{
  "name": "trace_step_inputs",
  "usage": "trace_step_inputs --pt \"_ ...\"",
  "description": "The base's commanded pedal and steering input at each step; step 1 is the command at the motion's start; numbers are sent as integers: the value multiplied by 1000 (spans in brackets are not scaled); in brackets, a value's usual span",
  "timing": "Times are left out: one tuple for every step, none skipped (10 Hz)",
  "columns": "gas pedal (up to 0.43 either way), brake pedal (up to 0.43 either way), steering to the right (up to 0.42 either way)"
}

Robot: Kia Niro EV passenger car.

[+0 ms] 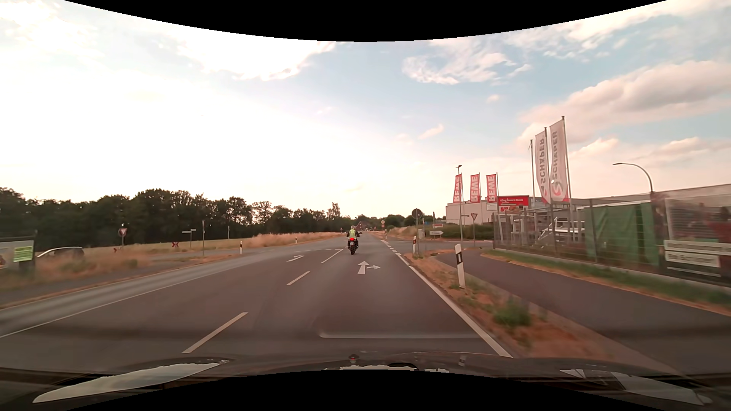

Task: Follow the waypoints while adhering to traffic rules and regulations

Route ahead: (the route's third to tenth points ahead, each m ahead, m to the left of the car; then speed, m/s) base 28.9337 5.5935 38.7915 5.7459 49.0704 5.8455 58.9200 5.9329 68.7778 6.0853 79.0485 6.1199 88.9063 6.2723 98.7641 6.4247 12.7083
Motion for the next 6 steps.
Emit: trace_step_inputs --pt "138 0 -5" --pt "138 0 -5" --pt "138 0 -4" --pt "138 0 -4" --pt "138 0 -4" --pt "138 0 -4"
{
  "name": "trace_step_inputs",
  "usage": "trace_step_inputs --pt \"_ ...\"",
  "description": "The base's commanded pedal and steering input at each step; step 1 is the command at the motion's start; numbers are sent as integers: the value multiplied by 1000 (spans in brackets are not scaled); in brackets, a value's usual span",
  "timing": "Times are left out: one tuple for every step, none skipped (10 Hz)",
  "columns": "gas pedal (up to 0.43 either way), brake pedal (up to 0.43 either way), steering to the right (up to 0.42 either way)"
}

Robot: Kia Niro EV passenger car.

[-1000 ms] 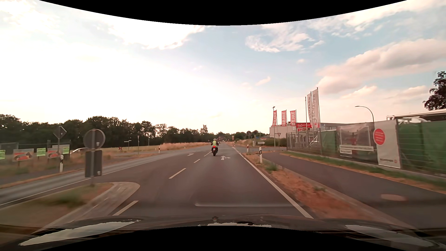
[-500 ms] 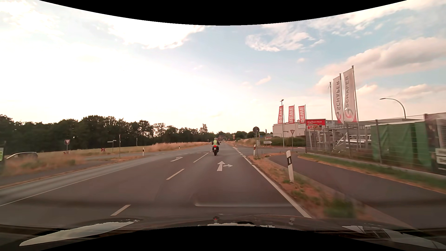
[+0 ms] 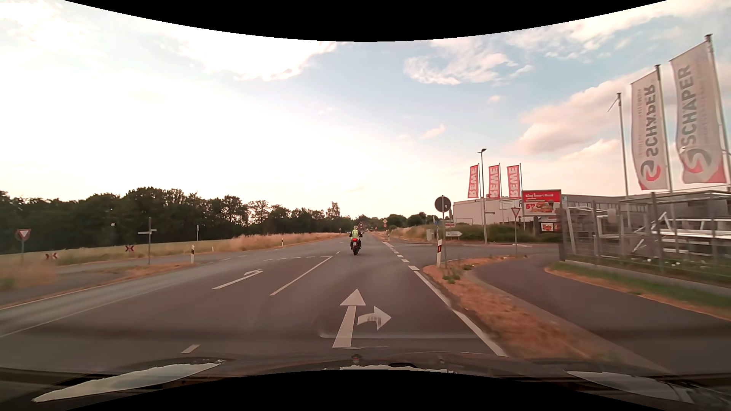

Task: Follow the waypoints while adhering to traffic rules and regulations

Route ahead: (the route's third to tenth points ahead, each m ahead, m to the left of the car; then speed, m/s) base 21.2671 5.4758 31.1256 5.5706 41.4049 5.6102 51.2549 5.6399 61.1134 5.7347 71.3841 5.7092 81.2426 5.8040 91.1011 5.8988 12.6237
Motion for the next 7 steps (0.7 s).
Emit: trace_step_inputs --pt "138 0 -4" --pt "138 0 -4" --pt "138 0 -4" --pt "138 0 -4" --pt "138 0 -4" --pt "138 0 -4" --pt "138 0 -4"
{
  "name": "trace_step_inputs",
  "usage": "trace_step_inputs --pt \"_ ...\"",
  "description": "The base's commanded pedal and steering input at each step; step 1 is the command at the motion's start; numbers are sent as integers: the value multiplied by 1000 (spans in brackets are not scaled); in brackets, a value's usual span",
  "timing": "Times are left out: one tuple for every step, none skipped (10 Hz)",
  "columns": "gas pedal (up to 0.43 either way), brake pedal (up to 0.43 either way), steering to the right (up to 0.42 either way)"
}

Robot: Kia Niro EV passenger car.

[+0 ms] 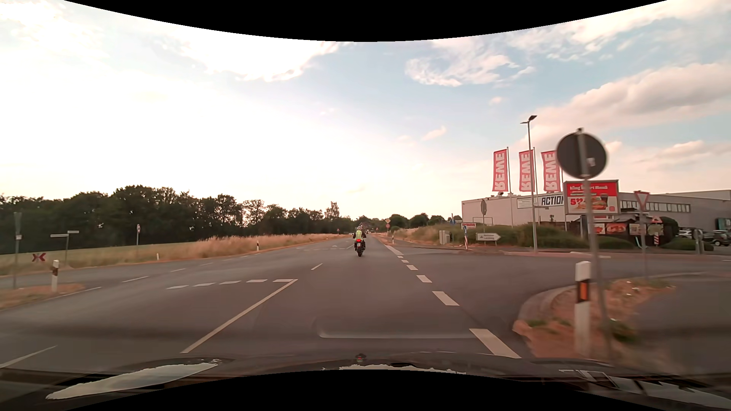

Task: Follow the waypoints while adhering to traffic rules and regulations

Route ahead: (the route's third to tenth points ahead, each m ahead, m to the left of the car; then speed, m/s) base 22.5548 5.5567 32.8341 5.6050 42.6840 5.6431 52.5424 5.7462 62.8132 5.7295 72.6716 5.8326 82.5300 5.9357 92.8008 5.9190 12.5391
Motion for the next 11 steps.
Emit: trace_step_inputs --pt "138 0 -4" --pt "138 0 -4" --pt "138 0 -4" --pt "138 0 -4" --pt "138 0 -5" --pt "138 0 -5" --pt "138 0 -4" --pt "138 0 -5" --pt "138 0 -4" --pt "138 0 -4" --pt "138 0 -4"
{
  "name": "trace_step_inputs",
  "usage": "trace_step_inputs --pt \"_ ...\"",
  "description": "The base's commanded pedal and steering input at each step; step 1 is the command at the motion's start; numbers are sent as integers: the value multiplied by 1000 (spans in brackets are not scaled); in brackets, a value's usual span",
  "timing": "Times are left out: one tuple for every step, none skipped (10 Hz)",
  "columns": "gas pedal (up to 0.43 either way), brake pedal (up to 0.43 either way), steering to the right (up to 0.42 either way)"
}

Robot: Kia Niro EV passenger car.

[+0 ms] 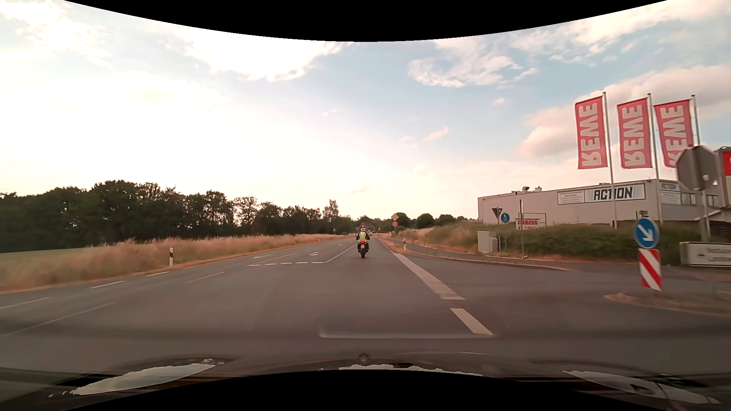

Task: Follow the waypoints while adhering to traffic rules and regulations

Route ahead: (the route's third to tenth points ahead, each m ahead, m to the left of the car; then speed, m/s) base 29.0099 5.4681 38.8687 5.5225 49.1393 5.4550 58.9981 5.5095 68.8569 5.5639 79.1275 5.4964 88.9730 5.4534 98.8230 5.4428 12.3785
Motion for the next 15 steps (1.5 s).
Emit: trace_step_inputs --pt "138 0 -5" --pt "138 0 -5" --pt "138 0 -4" --pt "138 0 -4" --pt "138 0 -4" --pt "138 0 -4" --pt "138 0 -4" --pt "138 0 -4" --pt "138 0 -4" --pt "138 0 -4" --pt "138 0 -4" --pt "138 0 -5" --pt "138 0 -5" --pt "138 0 -4" --pt "138 0 -4"
